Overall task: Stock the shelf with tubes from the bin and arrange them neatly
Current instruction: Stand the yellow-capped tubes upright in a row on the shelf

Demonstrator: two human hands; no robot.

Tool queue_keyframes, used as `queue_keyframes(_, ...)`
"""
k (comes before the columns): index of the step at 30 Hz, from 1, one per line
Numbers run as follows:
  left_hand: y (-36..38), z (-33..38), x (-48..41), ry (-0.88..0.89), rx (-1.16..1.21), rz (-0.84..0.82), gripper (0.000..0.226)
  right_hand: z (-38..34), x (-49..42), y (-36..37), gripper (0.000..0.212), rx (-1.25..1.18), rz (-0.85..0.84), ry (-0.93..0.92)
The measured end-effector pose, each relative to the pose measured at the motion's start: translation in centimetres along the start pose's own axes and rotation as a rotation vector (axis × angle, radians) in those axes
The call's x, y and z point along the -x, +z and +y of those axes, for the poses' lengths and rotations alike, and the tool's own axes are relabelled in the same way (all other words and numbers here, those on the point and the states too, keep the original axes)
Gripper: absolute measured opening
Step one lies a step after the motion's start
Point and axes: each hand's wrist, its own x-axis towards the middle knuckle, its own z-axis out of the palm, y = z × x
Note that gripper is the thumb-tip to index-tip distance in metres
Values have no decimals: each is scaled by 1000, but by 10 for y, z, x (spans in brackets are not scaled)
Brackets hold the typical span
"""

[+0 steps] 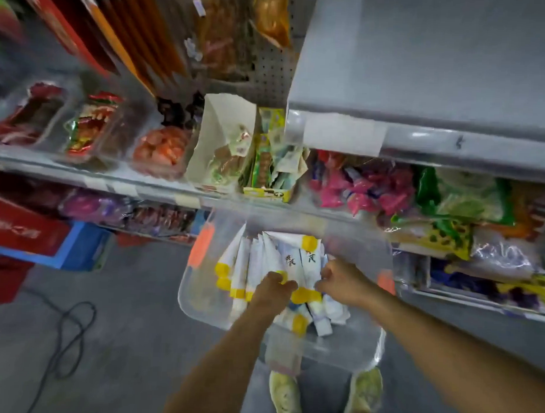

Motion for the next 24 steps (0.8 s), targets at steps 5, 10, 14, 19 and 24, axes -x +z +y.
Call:
queue_keyframes(5,31,-18,-53,-243,288,-24,42,10,-58,40,20,-168,86,184)
queue_keyframes(10,46,-20,-67,-426,673,-46,50,13,-89,62,33,-251,86,301)
queue_keyframes(14,42,-21,-64,-381,595,-154,36,14,-86,60,36,-259,-14,317)
queue_keyframes(19,29,-25,-31,-279,674,-272,32,15,-51,50,35,-471,-98,340)
queue_keyframes(24,7,4,24,-113,664,-335,24,1,5,19,42,-637,-86,202)
